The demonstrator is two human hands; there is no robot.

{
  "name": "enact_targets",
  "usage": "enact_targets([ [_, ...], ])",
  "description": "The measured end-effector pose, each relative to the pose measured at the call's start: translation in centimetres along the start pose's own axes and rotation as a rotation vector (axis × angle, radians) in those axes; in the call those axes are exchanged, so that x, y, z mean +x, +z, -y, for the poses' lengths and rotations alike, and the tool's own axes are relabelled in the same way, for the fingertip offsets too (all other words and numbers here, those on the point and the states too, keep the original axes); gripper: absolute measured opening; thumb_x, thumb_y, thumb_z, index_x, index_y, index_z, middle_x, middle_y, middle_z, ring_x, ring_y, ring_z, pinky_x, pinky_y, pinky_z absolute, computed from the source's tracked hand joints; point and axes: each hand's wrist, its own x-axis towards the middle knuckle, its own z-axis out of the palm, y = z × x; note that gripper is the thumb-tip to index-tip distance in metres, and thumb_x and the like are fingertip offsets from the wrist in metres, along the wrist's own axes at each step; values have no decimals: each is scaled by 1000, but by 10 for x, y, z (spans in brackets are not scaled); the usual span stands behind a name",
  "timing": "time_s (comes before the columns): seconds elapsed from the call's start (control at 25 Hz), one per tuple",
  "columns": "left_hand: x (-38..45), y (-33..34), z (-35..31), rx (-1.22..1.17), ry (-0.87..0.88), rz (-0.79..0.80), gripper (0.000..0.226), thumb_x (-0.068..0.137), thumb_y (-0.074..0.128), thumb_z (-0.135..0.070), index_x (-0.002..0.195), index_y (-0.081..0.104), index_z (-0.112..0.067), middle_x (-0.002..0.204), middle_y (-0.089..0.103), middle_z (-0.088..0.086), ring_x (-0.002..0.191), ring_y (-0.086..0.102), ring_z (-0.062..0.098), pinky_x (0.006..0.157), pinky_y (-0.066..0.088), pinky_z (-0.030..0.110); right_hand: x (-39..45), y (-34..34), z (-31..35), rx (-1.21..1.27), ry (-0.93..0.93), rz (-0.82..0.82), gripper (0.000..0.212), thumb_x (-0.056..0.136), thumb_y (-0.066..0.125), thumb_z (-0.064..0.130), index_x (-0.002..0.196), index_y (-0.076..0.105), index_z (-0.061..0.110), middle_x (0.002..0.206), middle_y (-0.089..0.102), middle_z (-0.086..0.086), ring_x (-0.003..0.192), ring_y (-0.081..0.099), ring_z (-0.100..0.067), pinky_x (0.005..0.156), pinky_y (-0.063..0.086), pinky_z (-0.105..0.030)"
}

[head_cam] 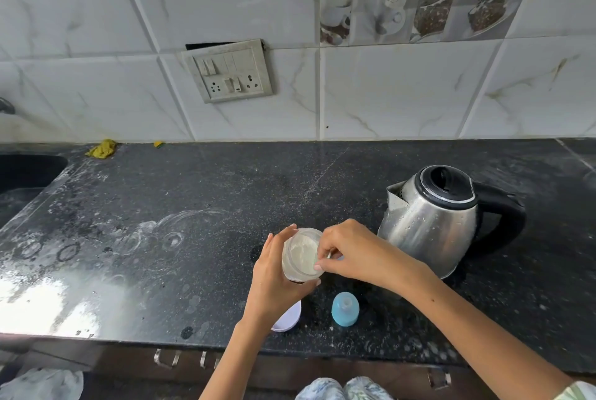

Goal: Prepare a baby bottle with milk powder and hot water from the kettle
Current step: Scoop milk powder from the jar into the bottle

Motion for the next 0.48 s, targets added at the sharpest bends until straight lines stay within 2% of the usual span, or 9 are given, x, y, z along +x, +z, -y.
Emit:
enact_targets([
  [0.08, -1, 0, 0, 7, 7, 10, 87, 54, 88, -31, 128, 44, -27, 135, 52, -16, 119, 53, 11, 100, 42, 53, 0, 4, -1, -47, -16, -44, 16, 89, 67, 14, 102, 75, 11, 105, 73, -4, 91, 67, -15, 85, 53, -31],
  [0.16, -2, 1, 0, 10, 16, 26, 86, 55, 88, -31, 128, 44, -26, 137, 50, -18, 120, 53, 11, 101, 42, 53, 2, 11, -4, -95, -45, -82, 24, 89, 61, 2, 108, 73, 12, 110, 73, -5, 99, 68, -20, 88, 54, -35],
  [0.32, -3, 1, 0, -3, 27, 35, 84, 55, 88, -30, 128, 45, -27, 137, 49, -20, 122, 51, 4, 103, 40, 53, 5, 21, -11, -160, -76, -83, 34, 86, 58, -5, 111, 73, 13, 106, 74, -11, 95, 70, -26, 88, 55, -39],
  [0.4, -3, 1, -1, 1, 46, 36, 84, 56, 89, -28, 127, 45, -27, 137, 50, -18, 122, 48, -2, 105, 38, 53, 3, 22, -7, -192, -95, -35, 31, 85, 54, -4, 103, 73, 11, 97, 74, -14, 85, 69, -26, 79, 55, -42],
  [0.48, -3, 2, -3, 4, 72, 47, 83, 56, 88, -28, 127, 45, -27, 136, 52, -14, 122, 48, -2, 107, 36, 52, 1, 22, -3, -226, -94, -6, 18, 83, 50, -3, 81, 64, 8, 81, 67, -14, 70, 58, -21, 64, 49, -41],
])
